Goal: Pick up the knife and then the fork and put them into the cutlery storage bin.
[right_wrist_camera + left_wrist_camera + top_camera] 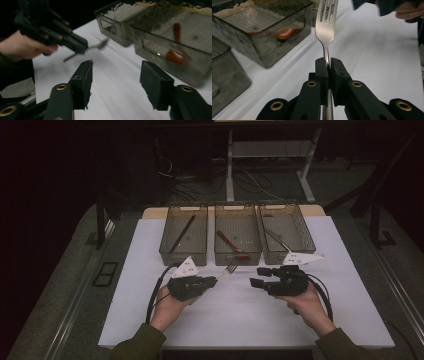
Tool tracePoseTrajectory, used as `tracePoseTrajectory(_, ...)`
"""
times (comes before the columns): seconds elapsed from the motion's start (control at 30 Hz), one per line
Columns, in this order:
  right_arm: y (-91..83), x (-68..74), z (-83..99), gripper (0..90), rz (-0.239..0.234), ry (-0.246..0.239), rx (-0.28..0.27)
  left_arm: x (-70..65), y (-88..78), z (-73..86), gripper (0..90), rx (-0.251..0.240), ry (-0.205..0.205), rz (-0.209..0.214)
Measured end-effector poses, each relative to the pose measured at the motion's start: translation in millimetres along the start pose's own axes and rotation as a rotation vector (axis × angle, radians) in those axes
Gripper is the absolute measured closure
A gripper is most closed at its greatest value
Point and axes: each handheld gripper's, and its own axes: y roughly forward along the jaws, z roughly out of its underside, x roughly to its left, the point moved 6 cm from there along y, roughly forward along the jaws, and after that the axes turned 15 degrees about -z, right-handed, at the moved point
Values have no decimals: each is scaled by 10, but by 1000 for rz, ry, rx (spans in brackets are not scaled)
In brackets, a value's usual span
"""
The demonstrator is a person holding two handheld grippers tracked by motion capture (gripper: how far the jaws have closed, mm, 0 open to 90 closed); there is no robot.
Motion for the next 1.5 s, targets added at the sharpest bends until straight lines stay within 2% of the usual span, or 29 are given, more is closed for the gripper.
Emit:
tracePoseTrajectory(0.27, 341, -36, -153, 538, -49, 43, -21, -81, 3, -55, 841, -19, 5, 10)
tracePoseTrajectory(0.4, 439, -51, -202, 626, -67, 55, -37, -66, -14, -73, 841, -36, 5, -2)
tracePoseTrajectory(0.6, 507, -74, -236, 798, -66, 67, -54, -52, -22, -73, 840, -41, 1, -4)
tracePoseTrajectory(0.67, 511, -69, -259, 834, -82, 72, -66, -52, -17, -64, 841, -34, 6, -3)
tracePoseTrajectory(0.77, 512, -42, -291, 858, -72, 51, -74, -47, -9, -63, 841, -37, -1, 2)
tracePoseTrajectory(0.87, 515, -42, -300, 859, -70, 51, -71, -44, -7, -57, 831, -42, -16, 13)
tracePoseTrajectory(0.93, 509, -42, -306, 860, -68, 46, -70, -45, -7, -44, 806, -36, -9, 10)
tracePoseTrajectory(1.0, 478, -49, -323, 860, -60, 38, -75, -35, -17, -24, 744, -39, -17, 5)
tracePoseTrajectory(1.13, 313, -125, -376, 861, -5, 31, -86, 11, -72, 38, 664, -45, -37, -7)
tracePoseTrajectory(1.33, -26, -275, -460, 860, 62, 39, -120, 101, -218, 207, 563, -44, -45, -27)
tracePoseTrajectory(1.5, -284, -367, -520, 860, 106, 52, -152, 163, -324, 326, 499, -46, -70, -24)
